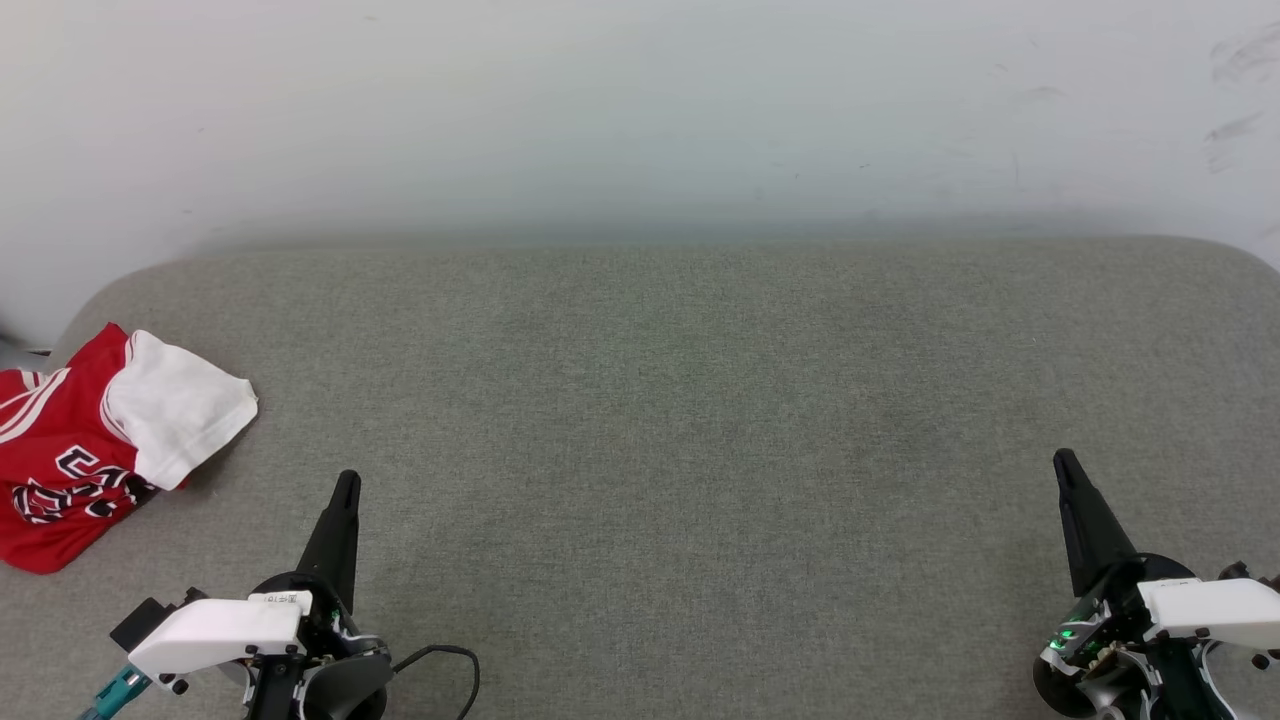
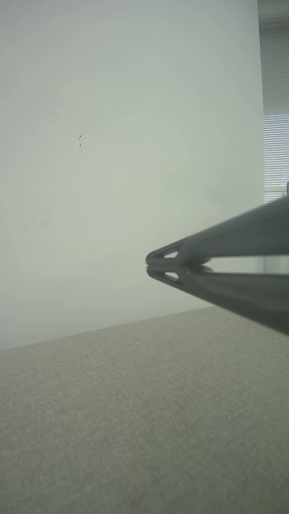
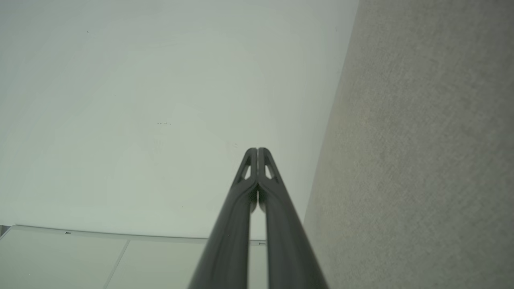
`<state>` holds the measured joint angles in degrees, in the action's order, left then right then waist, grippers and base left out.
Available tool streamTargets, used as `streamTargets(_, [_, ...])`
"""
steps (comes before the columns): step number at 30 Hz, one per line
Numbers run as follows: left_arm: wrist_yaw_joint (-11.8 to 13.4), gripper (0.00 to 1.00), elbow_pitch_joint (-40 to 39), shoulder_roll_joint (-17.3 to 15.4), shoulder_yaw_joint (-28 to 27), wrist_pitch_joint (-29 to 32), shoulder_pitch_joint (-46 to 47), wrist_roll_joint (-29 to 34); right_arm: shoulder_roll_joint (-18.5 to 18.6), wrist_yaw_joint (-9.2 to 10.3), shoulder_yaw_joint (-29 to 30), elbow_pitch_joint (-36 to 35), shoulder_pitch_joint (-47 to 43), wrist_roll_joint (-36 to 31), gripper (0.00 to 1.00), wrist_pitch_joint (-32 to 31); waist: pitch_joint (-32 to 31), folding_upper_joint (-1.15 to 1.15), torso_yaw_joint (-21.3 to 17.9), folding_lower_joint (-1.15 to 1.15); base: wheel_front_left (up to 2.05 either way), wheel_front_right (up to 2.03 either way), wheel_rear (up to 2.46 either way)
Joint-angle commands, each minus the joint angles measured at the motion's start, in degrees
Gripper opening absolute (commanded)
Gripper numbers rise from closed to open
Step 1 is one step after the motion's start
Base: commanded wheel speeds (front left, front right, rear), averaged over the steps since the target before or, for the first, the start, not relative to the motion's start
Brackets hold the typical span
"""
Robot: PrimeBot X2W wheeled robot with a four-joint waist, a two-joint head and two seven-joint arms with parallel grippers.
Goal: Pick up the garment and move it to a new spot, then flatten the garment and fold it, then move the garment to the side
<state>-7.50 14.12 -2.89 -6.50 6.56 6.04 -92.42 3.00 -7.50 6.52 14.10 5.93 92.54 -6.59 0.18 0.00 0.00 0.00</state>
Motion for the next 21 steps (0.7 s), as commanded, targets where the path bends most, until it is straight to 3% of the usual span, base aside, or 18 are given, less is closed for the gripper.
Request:
streamTargets(1, [-0.1, 0.0, -0.1, 0.0, -0.1, 0.1, 0.5, 0.0, -0.2, 0.02, 0.0, 0.0, 0.7, -0.3, 0.0, -0.1, 0.0, 0.0, 0.0, 0.0, 0.0, 0.0, 0.0])
streamTargets(21, [-0.1, 0.0, -0.1, 0.0, -0.1, 0.1, 0.5, 0.0, -0.2, 0.02, 0.0, 0.0, 0.7, -0.3, 0.0, 0.0, 0.0, 0.0, 0.0, 0.0, 0.0, 0.0, 0.0])
